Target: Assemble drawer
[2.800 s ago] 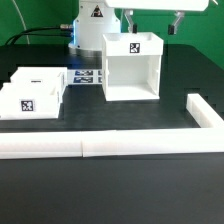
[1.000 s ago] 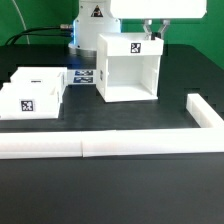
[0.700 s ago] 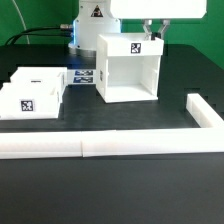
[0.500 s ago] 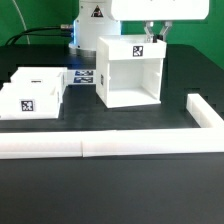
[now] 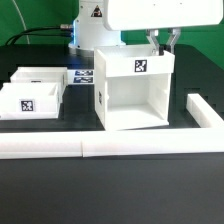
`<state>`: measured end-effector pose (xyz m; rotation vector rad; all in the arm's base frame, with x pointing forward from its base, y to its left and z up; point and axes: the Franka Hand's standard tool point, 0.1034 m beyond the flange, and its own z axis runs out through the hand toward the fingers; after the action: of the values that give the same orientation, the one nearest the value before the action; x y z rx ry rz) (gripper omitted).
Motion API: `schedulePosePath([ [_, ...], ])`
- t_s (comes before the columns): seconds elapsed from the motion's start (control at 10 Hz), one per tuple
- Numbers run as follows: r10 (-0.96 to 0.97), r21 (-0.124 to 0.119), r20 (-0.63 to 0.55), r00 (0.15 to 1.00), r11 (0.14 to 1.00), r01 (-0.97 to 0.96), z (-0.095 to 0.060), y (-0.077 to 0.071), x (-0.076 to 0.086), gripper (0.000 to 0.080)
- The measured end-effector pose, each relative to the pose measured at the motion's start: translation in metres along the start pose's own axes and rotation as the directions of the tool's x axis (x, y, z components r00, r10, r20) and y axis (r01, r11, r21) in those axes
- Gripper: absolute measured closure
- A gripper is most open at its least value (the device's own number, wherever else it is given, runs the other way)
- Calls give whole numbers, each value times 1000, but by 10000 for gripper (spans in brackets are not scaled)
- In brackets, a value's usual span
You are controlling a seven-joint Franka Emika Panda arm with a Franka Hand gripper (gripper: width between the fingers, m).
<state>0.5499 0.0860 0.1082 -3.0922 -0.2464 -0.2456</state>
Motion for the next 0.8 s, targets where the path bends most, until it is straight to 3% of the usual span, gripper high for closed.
schedulePosePath([
  [0.2,12,3,-21,1000,1000,-12,2,2,20,762],
  [0.6,46,8,-20,999,999,-46,3,1,19,762],
  [0.8,172,22,-17,985,985,-171,3,-2,19,762],
])
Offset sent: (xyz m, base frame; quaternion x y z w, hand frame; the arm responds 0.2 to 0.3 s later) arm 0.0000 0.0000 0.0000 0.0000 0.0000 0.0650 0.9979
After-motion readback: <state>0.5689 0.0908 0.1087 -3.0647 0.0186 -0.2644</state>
